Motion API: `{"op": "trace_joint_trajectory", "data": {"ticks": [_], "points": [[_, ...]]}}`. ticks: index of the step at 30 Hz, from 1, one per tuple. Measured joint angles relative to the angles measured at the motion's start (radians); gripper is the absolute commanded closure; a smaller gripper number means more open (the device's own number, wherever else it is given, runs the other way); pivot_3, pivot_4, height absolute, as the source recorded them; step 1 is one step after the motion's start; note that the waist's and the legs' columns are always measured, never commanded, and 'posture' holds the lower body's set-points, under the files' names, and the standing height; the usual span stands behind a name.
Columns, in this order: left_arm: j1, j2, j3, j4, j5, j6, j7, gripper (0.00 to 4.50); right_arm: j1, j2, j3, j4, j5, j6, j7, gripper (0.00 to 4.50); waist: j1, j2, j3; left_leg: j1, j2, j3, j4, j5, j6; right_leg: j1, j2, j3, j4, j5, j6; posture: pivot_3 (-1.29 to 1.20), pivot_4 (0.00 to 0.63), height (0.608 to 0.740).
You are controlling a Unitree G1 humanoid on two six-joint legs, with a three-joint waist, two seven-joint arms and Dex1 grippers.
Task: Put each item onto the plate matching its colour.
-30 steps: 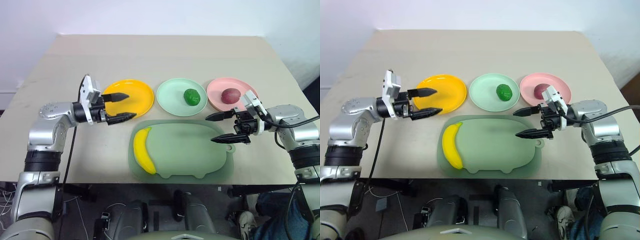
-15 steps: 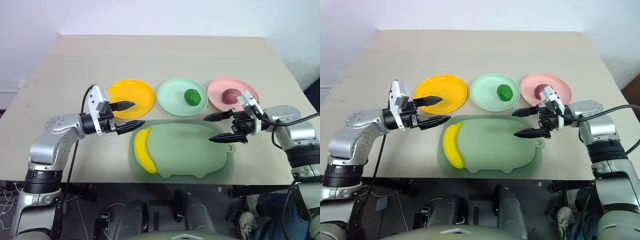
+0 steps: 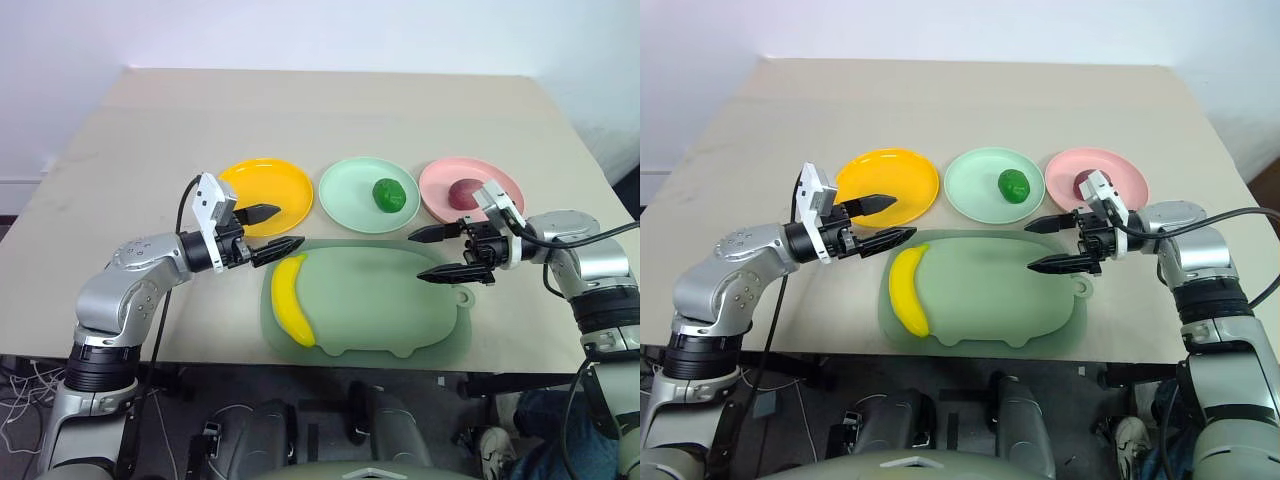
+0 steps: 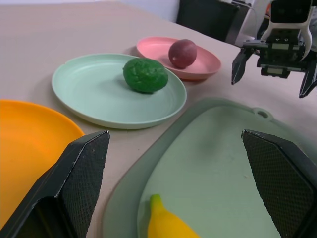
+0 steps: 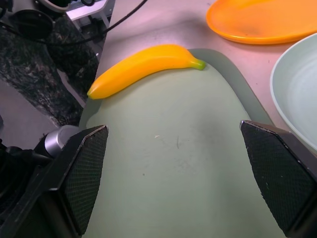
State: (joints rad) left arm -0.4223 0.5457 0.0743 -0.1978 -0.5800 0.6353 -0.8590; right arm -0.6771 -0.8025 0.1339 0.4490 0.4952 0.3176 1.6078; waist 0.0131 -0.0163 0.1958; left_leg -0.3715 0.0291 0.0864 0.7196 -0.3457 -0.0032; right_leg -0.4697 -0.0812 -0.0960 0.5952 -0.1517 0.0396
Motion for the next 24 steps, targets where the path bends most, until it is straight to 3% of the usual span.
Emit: {"op": "trace_joint_trajectory", "data": {"ticks": [14,20,24], "points": [[0.023,-0.089,0.018,-0.046,-0.012,-0.023,0.144,0.00,-0.004,0.009,-0.022,0.009,-0.014,0.008,0.000,0.03,0.000,0.000,0.000,0.001,0.000,-0.001,0.000,0.000,0.000,0.001,0.000,0.000,0.000,0.000,0.000,0.00,0.150,0.740],[0.059,-0.190,-0.005,-0.100,-0.021,-0.020,0.262,0.00,-0.005,0.016,-0.024,0.009,-0.021,0.011,0.000,0.03,0.001,0.000,0.000,0.001,0.000,-0.001,0.001,0.000,0.000,0.002,0.000,0.000,-0.001,0.000,0.000,0.00,0.150,0.740],[0.061,-0.249,0.015,-0.123,-0.113,0.065,0.323,0.00,-0.006,0.018,-0.024,0.012,-0.023,0.011,0.000,0.03,0.000,0.000,0.000,0.001,0.000,-0.003,0.000,0.000,0.000,0.002,0.000,0.000,-0.001,0.000,0.000,0.00,0.150,0.740]]}}
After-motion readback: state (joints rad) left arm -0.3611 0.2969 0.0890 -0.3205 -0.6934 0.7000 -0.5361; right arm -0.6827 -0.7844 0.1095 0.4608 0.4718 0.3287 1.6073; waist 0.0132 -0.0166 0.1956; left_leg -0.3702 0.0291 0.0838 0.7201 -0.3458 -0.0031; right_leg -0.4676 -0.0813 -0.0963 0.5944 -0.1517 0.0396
